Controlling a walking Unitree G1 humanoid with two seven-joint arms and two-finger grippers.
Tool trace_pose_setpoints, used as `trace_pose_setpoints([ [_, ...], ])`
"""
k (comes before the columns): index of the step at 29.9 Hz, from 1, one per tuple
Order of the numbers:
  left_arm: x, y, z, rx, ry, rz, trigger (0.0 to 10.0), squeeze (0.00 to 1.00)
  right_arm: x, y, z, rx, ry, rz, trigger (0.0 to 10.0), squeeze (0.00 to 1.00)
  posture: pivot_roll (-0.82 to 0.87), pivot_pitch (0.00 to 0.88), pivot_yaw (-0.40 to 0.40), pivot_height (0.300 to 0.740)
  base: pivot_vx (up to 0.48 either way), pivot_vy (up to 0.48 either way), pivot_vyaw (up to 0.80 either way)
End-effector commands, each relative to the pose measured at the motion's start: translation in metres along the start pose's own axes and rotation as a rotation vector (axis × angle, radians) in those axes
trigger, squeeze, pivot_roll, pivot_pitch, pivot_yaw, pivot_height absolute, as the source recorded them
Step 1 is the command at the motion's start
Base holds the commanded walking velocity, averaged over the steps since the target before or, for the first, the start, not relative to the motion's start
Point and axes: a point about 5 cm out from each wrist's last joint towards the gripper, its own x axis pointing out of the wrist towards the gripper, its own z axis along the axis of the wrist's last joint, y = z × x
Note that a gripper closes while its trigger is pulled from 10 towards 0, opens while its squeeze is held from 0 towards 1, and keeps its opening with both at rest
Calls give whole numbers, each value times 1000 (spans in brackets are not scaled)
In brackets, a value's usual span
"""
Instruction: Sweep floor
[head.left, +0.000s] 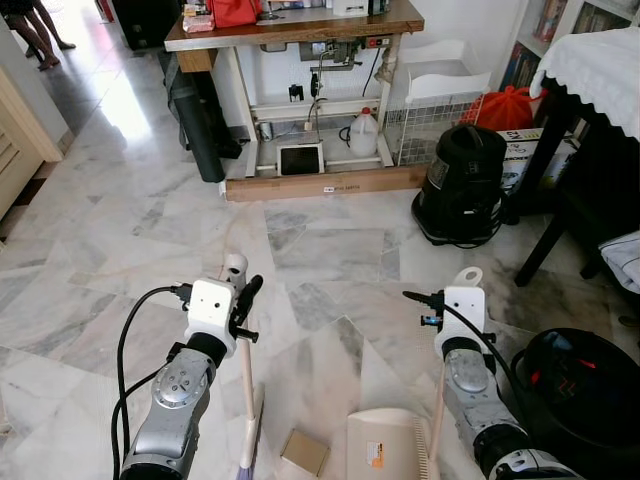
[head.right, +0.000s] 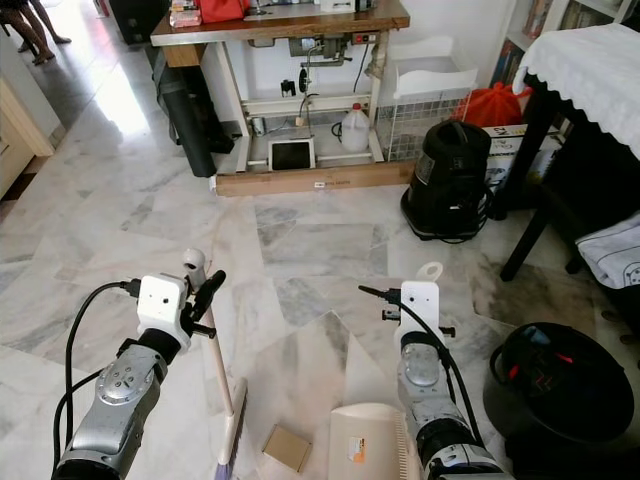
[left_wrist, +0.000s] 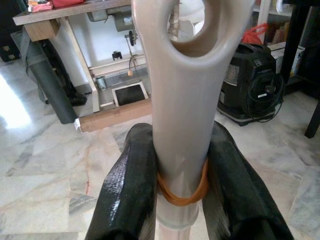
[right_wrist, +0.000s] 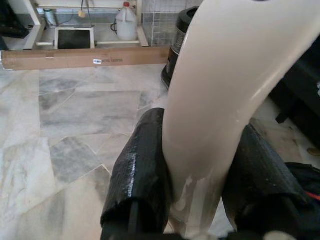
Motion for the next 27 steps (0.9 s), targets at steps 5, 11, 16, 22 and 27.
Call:
trace_pose_setpoints([
  [5, 2, 6, 4, 23, -21, 11, 10000, 0, -3, 6, 2, 7, -40, 24, 10000, 0, 127, 48, 71, 740, 0, 0, 0],
  [11, 2, 6, 5, 24, -28, 11, 10000, 0, 0, 6, 9, 13, -82, 22, 10000, 0, 126, 51, 73, 740, 0, 0, 0],
  [16, 3, 7, 6, 22, -30, 12, 10000, 0, -1, 6, 8, 17, -83, 22, 10000, 0, 129, 53, 73, 740, 0, 0, 0],
  [22, 3, 7, 4, 25, -26, 15, 10000, 0, -5, 10, -1, 8, -50, 52, 10000, 0, 127, 59, 72, 740, 0, 0, 0],
  [27, 4, 9, 1, 32, -9, 26, 10000, 0, -12, 19, -15, -6, 21, 113, 10000, 0, 127, 59, 72, 740, 0, 0, 0],
])
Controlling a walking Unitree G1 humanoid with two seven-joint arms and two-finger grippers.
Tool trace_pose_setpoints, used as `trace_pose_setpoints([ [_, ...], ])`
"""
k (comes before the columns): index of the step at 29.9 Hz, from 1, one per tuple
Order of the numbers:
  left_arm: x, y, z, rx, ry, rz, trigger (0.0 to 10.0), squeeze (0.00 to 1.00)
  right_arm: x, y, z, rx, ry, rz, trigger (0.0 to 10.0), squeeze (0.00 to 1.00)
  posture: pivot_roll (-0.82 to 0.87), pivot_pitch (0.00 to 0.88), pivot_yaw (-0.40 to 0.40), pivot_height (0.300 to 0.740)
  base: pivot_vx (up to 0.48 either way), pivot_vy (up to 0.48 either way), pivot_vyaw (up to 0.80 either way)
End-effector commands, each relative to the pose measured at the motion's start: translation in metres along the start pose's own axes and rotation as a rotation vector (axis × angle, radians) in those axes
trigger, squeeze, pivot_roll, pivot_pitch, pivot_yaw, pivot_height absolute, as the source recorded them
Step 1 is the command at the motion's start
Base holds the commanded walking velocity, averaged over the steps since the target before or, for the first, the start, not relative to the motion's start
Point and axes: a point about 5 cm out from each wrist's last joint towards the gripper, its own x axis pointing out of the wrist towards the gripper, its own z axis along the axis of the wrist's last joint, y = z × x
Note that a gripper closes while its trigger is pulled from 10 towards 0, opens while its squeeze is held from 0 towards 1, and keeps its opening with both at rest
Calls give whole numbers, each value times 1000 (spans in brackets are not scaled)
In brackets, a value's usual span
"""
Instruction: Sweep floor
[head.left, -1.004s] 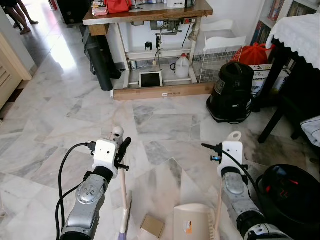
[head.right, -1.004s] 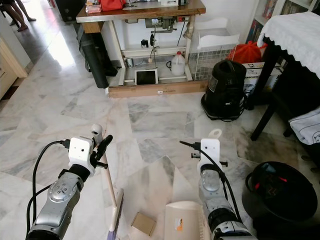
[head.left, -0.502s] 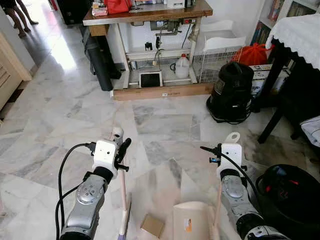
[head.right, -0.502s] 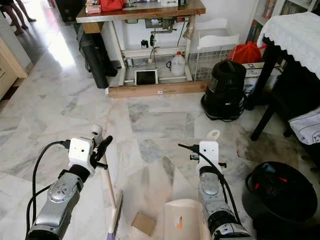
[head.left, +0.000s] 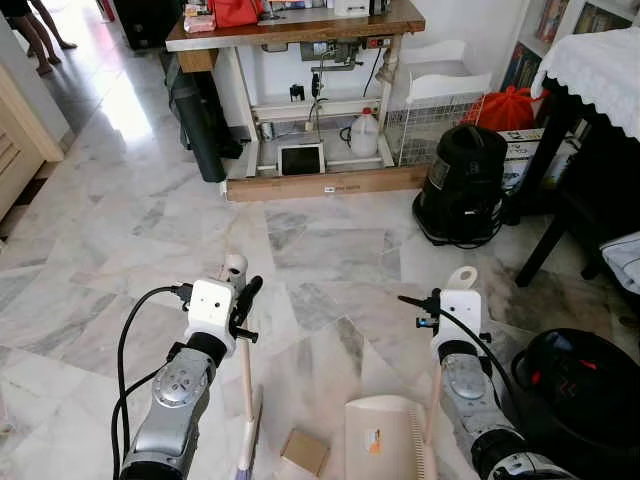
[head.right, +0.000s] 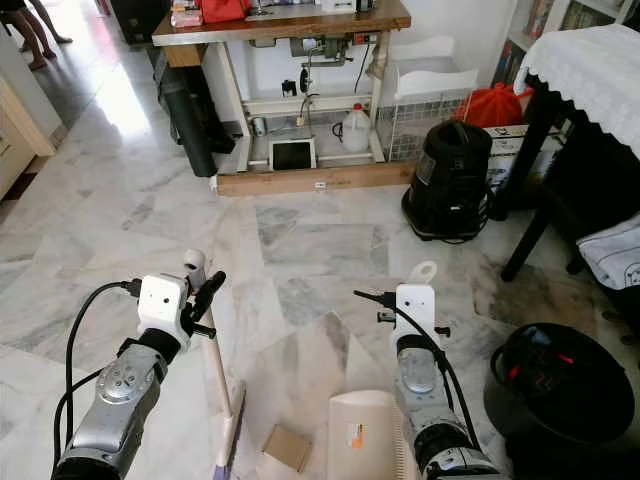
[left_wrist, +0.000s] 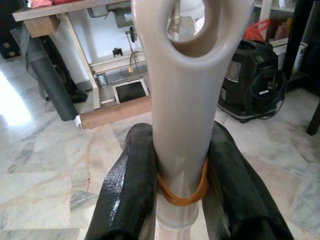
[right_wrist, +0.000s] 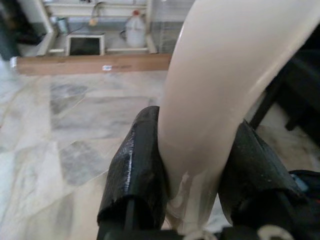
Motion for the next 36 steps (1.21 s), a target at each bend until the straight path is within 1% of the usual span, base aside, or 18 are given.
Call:
trace_pose_setpoints([
  [1, 2, 9, 2, 29, -7, 30, 10000, 0, -8, 11, -15, -11, 78, 61, 10000, 0, 127, 59, 72, 740, 0, 0, 0],
  [2, 2, 9, 2, 29, -7, 30, 10000, 0, -8, 11, -15, -11, 78, 61, 10000, 0, 127, 59, 72, 740, 0, 0, 0],
  [6, 2, 10, -8, 3, 46, 26, 10000, 0, -12, 16, -21, -4, 105, 92, 10000, 0, 128, 62, 73, 740, 0, 0, 0],
  [10, 4, 11, -11, -21, 55, 40, 10000, 0, -12, 16, -22, -4, 113, 97, 10000, 0, 125, 61, 74, 740, 0, 0, 0],
  [15, 6, 14, -13, -9, 62, 44, 10000, 0, -12, 17, -23, 3, 122, 115, 10000, 0, 122, 59, 72, 740, 0, 0, 0],
  [20, 9, 18, -19, 5, 85, 62, 10000, 0, -12, 17, -25, 3, 137, 126, 10000, 0, 111, 58, 71, 740, 0, 0, 0],
  [25, 10, 14, -28, -5, 112, 61, 10000, 0, -14, 16, -29, 9, 160, 135, 10000, 0, 100, 56, 71, 740, 0, 0, 0],
  [28, 10, 10, -33, -32, 139, 33, 10000, 0, -15, 15, -31, 9, 170, 140, 10000, 0, 95, 56, 70, 740, 0, 0, 0],
  [30, 10, 5, -39, -69, 182, -4, 10000, 0, -16, 15, -33, 8, 186, 142, 10000, 0, 94, 54, 70, 740, 0, 0, 0],
  [34, 9, 3, -44, -121, 219, -26, 10000, 0, -17, 14, -36, 7, 205, 146, 10000, 0, 94, 53, 69, 740, 0, 0, 0],
  [35, 9, 3, -46, -174, 229, -25, 10000, 0, -18, 14, -38, 4, 217, 148, 10000, 0, 94, 53, 69, 740, 0, 0, 0],
  [36, 9, 3, -47, -200, 228, -21, 10000, 0, -18, 13, -39, 3, 222, 148, 10000, 0, 91, 52, 67, 740, 0, 0, 0],
])
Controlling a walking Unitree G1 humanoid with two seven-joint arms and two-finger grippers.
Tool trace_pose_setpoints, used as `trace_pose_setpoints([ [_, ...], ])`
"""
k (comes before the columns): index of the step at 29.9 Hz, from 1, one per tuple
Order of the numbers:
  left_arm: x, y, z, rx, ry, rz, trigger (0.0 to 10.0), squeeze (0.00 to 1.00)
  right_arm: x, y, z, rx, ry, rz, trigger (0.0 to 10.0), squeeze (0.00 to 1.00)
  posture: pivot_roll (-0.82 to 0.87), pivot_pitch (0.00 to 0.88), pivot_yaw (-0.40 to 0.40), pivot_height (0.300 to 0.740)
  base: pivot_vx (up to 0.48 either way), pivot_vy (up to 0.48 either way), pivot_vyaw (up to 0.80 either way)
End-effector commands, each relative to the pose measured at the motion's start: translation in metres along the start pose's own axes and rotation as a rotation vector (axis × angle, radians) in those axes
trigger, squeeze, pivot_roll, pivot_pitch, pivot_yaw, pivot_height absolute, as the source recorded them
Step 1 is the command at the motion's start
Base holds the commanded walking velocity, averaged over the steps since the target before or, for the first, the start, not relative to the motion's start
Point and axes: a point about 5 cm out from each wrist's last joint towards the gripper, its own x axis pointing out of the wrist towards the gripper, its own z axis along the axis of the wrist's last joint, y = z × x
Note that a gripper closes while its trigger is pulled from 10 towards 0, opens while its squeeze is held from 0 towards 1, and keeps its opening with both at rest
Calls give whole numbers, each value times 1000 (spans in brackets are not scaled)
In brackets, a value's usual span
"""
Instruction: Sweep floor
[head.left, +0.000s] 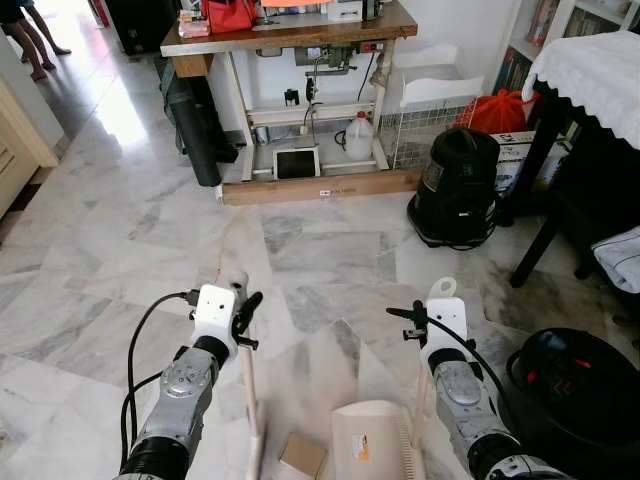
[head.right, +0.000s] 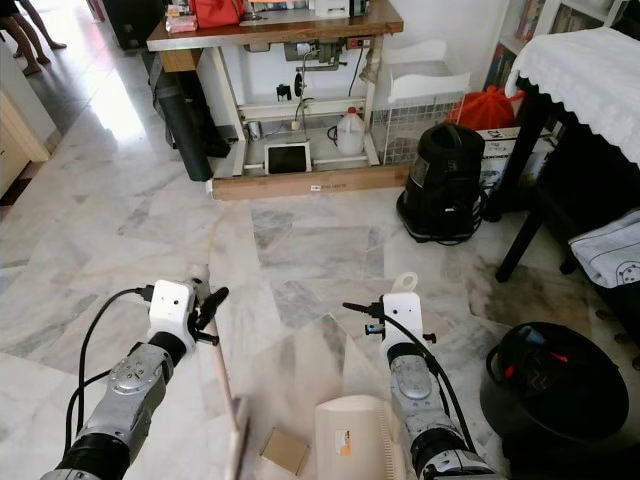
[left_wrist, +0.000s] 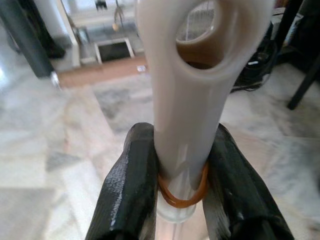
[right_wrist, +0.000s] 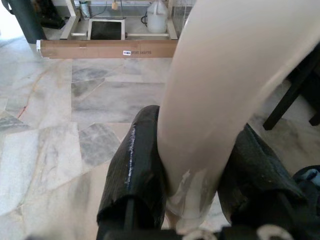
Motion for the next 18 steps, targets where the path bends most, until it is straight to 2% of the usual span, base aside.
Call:
trace_pose_setpoints([
  [1, 0, 5, -5, -96, 28, 13, 10000, 0, -11, 6, -28, 8, 147, 31, 10000, 0, 92, 53, 67, 740, 0, 0, 0],
  [4, 3, 10, 0, -227, 1, 33, 10000, 0, -12, 5, -30, 8, 162, 33, 10000, 0, 90, 55, 66, 740, 0, 0, 0],
  [7, 4, 13, 4, -247, -23, 47, 10000, 0, -12, 5, -30, 7, 166, 33, 10000, 0, 91, 57, 65, 740, 0, 0, 0],
  [9, 6, 16, 12, -330, -71, 44, 10000, 0, -12, 4, -31, 6, 172, 34, 10000, 0, 91, 58, 64, 740, 0, 0, 0],
  [11, 7, 19, 18, -375, -100, 34, 10000, 0, -12, 4, -32, 4, 176, 34, 10000, 0, 92, 60, 63, 740, 0, 0, 0],
  [17, 7, 24, 24, -406, -127, 31, 10000, 0, -12, 3, -31, 2, 178, 35, 10000, 0, 98, 61, 60, 740, 0, 0, 0],
  [18, 6, 26, 28, -383, -149, 47, 10000, 0, -11, 2, -31, 3, 174, 34, 10000, 0, 99, 60, 58, 740, 0, 0, 0],
])
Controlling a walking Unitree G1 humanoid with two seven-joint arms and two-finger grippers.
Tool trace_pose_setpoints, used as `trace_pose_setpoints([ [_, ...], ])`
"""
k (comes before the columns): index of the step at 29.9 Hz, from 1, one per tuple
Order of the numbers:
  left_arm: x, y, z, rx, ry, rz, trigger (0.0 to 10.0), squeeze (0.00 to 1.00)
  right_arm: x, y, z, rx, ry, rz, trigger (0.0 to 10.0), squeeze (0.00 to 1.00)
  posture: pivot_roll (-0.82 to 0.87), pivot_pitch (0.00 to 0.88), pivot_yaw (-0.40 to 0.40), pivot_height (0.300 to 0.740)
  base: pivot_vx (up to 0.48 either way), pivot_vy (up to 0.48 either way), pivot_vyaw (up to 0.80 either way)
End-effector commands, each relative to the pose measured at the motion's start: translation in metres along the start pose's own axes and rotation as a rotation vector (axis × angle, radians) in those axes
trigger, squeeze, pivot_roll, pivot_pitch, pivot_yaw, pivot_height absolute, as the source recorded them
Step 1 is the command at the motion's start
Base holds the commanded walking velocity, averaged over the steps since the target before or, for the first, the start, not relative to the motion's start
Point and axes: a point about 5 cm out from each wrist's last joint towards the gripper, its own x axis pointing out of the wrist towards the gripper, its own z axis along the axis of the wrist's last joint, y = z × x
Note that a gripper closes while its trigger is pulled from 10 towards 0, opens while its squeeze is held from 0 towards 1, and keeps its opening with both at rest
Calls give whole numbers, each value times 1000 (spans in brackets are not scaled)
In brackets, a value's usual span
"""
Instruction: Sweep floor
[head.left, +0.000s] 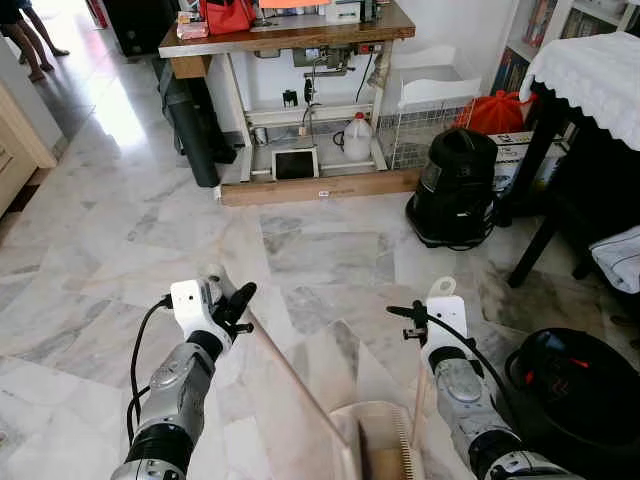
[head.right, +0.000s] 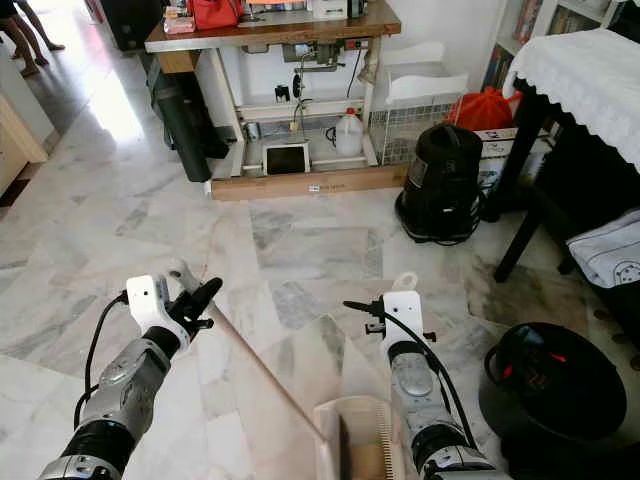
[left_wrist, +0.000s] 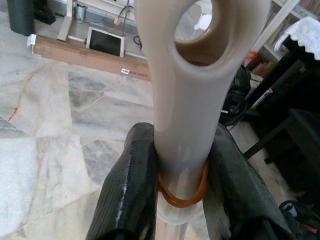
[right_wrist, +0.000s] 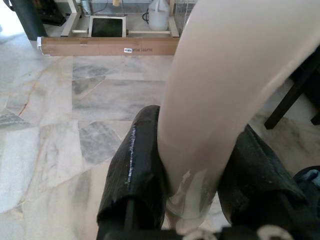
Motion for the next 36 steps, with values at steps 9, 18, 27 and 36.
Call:
trace_pose_setpoints([
  [9, -2, -10, 48, 311, -256, 48, 10000, 0, -6, -2, -19, 116, 105, -19, 10000, 0, 102, 50, 52, 740, 0, 0, 0],
  [18, -13, -18, 51, 496, -307, 36, 10000, 0, 7, -18, 21, 244, -113, -91, 10000, 0, 108, 27, 46, 740, 0, 0, 0],
  [27, -17, -14, 43, 541, -291, 69, 10000, 0, 10, -22, 71, 297, -352, -126, 10000, 0, 92, 0, 55, 740, 0, 0, 0],
  [36, -13, -14, 48, 555, -301, 68, 10000, 0, 11, -24, 91, 280, -407, -140, 10000, 0, 90, 0, 54, 740, 0, 0, 197],
])
